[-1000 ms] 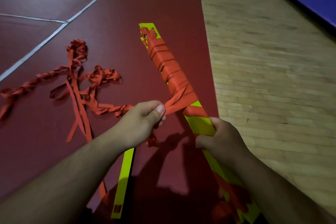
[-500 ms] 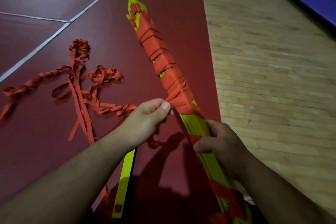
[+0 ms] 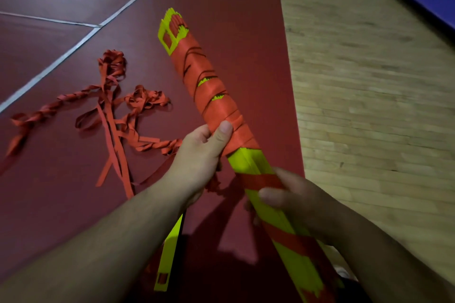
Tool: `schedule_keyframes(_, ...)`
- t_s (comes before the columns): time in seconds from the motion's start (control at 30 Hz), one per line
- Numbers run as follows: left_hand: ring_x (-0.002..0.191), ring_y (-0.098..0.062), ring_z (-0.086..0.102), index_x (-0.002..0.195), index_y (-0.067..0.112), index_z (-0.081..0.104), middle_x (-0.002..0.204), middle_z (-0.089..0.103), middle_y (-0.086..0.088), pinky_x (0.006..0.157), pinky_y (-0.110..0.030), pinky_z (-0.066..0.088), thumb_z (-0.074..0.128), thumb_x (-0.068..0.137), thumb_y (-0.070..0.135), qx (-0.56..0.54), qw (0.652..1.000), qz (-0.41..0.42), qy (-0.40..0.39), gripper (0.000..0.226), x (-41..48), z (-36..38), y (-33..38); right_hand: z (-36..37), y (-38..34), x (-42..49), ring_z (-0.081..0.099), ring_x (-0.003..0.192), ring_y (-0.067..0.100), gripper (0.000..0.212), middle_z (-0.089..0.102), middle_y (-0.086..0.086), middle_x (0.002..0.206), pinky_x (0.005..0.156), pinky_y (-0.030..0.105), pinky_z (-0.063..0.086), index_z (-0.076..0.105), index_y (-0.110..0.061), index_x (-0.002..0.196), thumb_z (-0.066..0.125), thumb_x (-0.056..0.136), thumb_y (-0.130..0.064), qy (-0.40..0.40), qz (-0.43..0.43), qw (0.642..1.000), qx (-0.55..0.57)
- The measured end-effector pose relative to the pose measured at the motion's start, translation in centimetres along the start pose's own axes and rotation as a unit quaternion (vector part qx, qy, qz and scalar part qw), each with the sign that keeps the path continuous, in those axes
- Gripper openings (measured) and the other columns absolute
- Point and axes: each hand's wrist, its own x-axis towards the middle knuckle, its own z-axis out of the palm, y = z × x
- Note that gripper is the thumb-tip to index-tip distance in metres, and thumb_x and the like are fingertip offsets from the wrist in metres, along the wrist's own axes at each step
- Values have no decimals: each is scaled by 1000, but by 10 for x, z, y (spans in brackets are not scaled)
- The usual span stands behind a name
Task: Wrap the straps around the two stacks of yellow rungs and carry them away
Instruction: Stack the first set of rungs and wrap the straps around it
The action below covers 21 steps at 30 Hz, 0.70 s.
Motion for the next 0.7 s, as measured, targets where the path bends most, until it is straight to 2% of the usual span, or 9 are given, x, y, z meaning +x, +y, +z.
schedule_keyframes(0.03,54,-30,46,80,20,62,65,47,-18,45,-32,34,68,75,72,6,1000,-12,21,52,0,0,-1,4,1,0,73,90,22,55,76,6,100,82,41,56,63,-30,116,82,67,-45,30,4,995,-92)
schedule_keyframes(0.1,58,-32,45,82,18,59,68,44,-18,40,-30,33,67,78,69,20,999,-23,30,52,-1,-1,-2,13,5,3,67,85,-6,50,74,-16,94,78,18,52,61,-37,111,85,69,-49,120,-7,962,-247)
schedule_keyframes(0.17,52,-26,45,80,19,56,62,43,-13,39,-27,34,60,79,66,44,999,-20,16,48,-2,0,2,17,6,5,63,79,-12,38,71,-21,87,68,10,47,64,-35,102,81,72,-51,197,-36,937,-286)
schedule_keyframes(0.3,44,-10,42,88,16,56,56,44,4,40,-20,37,55,92,54,82,992,28,-89,38,0,-9,14,13,1,4,71,81,4,23,75,-13,87,76,31,56,71,-31,98,80,80,-40,192,-56,964,-178)
schedule_keyframes(0.4,44,-5,30,90,15,55,55,35,9,40,-18,26,54,96,40,103,982,39,-151,26,3,-18,17,13,-1,1,73,79,18,22,77,-3,86,75,41,57,74,-28,98,82,79,-34,146,-50,983,-95)
schedule_keyframes(0.47,45,-4,30,87,19,57,56,34,10,41,-19,25,52,93,36,112,978,43,-172,18,4,-20,18,13,-1,0,68,72,20,26,74,2,82,68,42,55,74,-27,98,80,73,-34,114,-41,992,-37)
schedule_keyframes(0.57,47,-7,41,84,31,64,59,38,2,42,-19,34,53,93,36,110,977,49,-179,15,6,-22,19,12,-4,-5,62,68,25,26,69,10,80,59,36,52,74,-19,97,74,73,-26,76,-39,995,45)
schedule_keyframes(0.63,47,-8,42,93,28,66,62,37,-2,43,-18,35,55,94,35,87,975,54,-196,14,6,-23,20,13,-8,-8,60,62,25,18,65,13,76,53,32,51,75,-20,91,73,74,-24,54,-43,995,73)
schedule_keyframes(0.7,49,-8,44,103,18,64,65,37,-4,44,-18,36,58,92,40,87,973,57,-208,26,7,-24,21,13,-10,-10,60,56,23,11,63,16,74,50,30,49,74,-23,85,71,75,-24,41,-43,994,89)
